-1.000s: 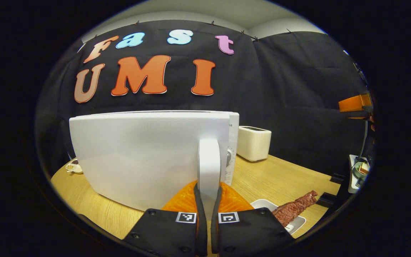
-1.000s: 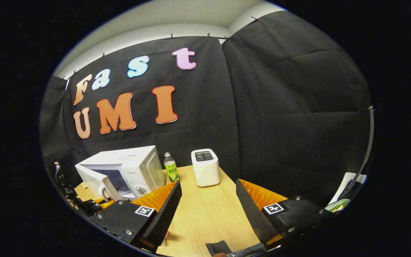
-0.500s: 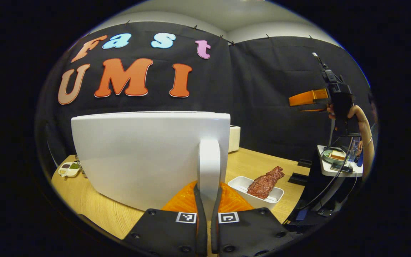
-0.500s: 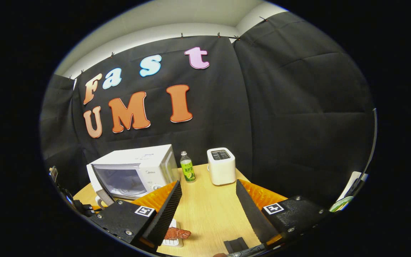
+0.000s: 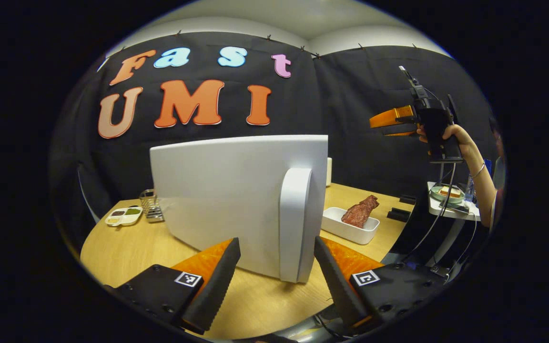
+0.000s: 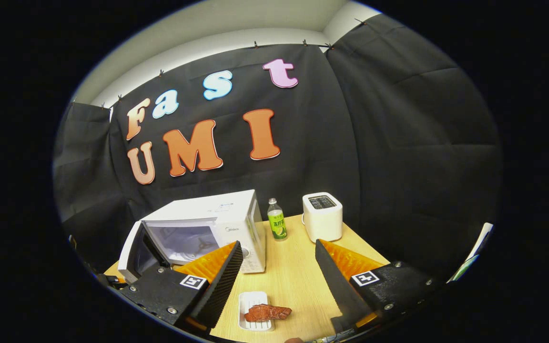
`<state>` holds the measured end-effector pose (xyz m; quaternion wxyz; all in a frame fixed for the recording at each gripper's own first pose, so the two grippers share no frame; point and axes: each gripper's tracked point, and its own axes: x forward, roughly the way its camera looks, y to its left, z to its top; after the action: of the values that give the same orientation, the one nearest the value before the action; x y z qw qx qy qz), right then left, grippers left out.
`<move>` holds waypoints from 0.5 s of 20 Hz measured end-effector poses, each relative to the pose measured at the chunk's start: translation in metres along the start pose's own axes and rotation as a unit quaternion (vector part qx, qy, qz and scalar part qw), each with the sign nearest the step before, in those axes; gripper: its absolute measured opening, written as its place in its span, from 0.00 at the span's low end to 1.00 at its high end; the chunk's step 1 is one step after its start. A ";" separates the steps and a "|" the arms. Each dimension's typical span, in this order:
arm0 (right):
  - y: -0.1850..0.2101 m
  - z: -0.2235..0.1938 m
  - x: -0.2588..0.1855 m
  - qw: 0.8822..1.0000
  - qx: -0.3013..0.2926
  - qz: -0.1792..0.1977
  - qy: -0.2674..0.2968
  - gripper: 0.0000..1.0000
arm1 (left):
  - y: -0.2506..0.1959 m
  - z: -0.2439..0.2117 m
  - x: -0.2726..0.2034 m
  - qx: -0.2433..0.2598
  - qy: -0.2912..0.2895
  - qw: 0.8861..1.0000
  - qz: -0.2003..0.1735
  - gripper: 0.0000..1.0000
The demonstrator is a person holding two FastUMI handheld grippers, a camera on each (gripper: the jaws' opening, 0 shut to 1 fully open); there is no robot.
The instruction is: Open the microwave oven with the left hand, put the food in, and close the microwave oven.
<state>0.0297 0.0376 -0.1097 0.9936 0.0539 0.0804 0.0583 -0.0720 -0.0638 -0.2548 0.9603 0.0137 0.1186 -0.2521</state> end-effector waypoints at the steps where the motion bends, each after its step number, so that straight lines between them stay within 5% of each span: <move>1: 0.005 -0.001 0.000 1.000 -0.001 0.004 0.000 0.95 | 0.010 -0.003 -0.011 -0.007 -0.001 1.000 0.016 0.96; 5: 0.023 -0.003 -0.002 1.000 -0.001 0.020 0.001 0.95 | 0.040 -0.001 -0.047 -0.067 -0.013 0.996 0.048 1.00; 10: 0.034 -0.011 -0.003 0.999 -0.005 0.032 0.005 0.95 | 0.086 0.010 -0.097 -0.058 -0.035 0.987 0.148 1.00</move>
<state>0.0208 0.0724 -0.1161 0.9910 0.0511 0.0837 0.0911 -0.1096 0.0566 -0.2258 0.9897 -0.0333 0.0962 -0.1004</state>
